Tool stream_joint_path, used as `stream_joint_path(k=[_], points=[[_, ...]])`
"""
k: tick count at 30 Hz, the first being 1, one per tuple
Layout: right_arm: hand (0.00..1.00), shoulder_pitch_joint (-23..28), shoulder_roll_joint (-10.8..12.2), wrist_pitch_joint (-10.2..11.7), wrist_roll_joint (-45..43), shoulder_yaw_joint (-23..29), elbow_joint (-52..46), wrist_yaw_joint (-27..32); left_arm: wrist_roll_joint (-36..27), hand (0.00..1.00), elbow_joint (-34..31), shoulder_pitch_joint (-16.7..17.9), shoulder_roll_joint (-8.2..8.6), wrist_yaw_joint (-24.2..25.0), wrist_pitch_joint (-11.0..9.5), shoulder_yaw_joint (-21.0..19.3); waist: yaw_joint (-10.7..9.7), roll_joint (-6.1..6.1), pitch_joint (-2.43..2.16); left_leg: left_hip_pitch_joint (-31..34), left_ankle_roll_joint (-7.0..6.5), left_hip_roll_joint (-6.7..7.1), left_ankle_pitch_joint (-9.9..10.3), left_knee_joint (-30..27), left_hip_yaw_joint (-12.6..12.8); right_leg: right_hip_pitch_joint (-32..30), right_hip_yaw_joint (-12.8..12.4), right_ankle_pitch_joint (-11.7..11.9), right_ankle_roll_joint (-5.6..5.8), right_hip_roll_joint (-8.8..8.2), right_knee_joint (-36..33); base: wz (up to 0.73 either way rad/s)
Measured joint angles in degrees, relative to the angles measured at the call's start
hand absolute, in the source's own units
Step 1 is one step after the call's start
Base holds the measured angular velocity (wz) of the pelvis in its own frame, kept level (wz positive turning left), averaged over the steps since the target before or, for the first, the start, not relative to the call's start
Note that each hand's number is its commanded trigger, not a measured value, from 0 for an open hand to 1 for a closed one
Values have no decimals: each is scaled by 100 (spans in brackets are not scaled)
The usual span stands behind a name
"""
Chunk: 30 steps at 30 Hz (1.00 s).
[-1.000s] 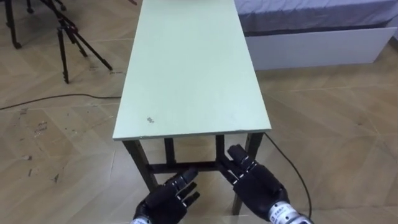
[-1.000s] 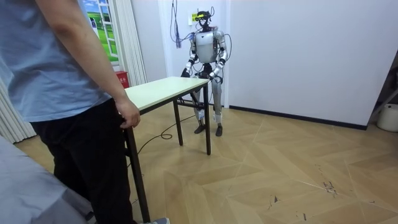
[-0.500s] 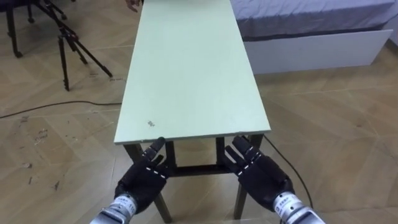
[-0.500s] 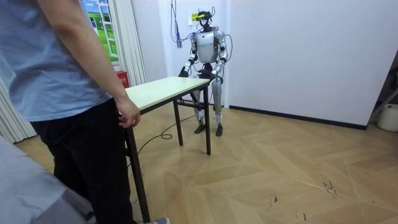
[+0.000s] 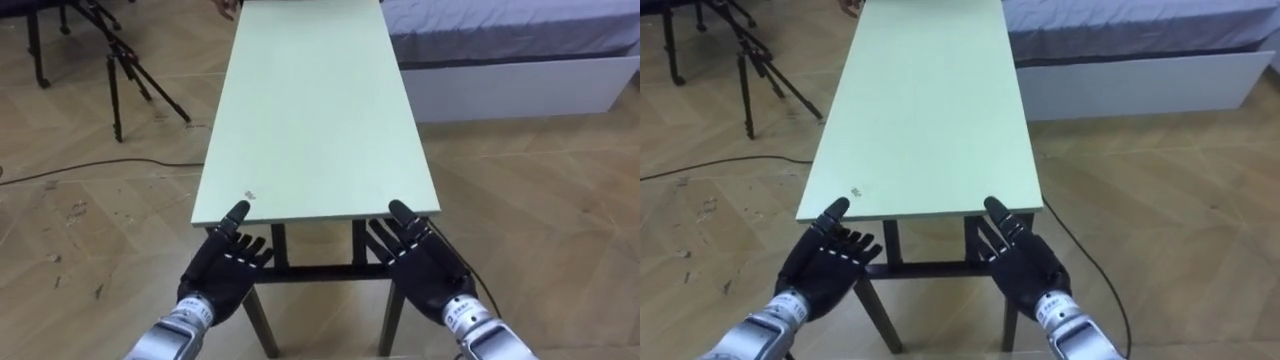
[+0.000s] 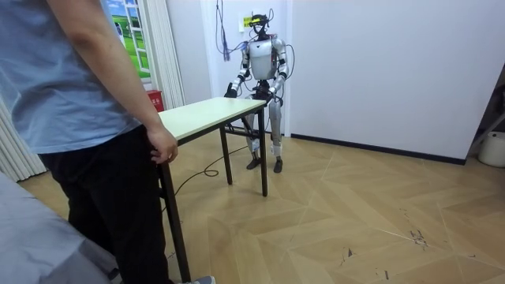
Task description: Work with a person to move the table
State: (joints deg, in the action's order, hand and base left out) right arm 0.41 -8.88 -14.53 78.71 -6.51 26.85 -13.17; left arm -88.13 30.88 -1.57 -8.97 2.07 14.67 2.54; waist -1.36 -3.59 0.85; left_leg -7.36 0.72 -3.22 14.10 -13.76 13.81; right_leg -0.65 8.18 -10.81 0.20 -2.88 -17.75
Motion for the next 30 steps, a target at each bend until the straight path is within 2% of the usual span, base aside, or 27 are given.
stream_joint_path(k=[8, 12, 14, 16, 19, 30], points=[[0, -379, 22, -45, 28, 3, 388, 0, -1, 0, 0, -271, 0, -152, -4, -16, 9, 9, 0, 108, 0, 0, 0, -99, -17, -52, 8, 21, -2, -12, -15, 0], [0, -411, 31, -45, 23, 12, 448, 1, -1, 0, 9, -356, 7, -154, -4, -20, 24, 31, 2, 90, 0, -1, 0, -96, -32, -34, 24, 22, -3, -14, 0, 0], [0, -441, 66, -46, 23, 37, 525, 1, -2, 0, 8, -359, 21, -154, -6, -24, 1, 52, -2, 91, 0, 0, 0, -94, -37, -28, 38, 24, -3, -17, 6, 0], [0, -659, 207, -47, 24, 107, 849, 59, -9, 0, 9, -361, 32, -154, -33, -44, -46, 106, 4, 102, 0, 0, 0, -95, -56, -26, 59, 24, -3, -20, 8, 6], [0, -829, 221, -53, 24, 106, 904, 173, -10, 0, 8, -432, 61, -162, -64, -50, -60, 132, -1, 187, -2, 5, -1, -101, -57, -84, 58, 46, 8, -19, 16, 5], [0, -1046, 240, -35, 248, 107, 1106, 153, -20, 0, -6, -657, 131, -490, -98, -64, -31, 130, -1, 356, -2, 0, -2, -169, -140, -198, 105, 72, -5, -25, 10, 1]])
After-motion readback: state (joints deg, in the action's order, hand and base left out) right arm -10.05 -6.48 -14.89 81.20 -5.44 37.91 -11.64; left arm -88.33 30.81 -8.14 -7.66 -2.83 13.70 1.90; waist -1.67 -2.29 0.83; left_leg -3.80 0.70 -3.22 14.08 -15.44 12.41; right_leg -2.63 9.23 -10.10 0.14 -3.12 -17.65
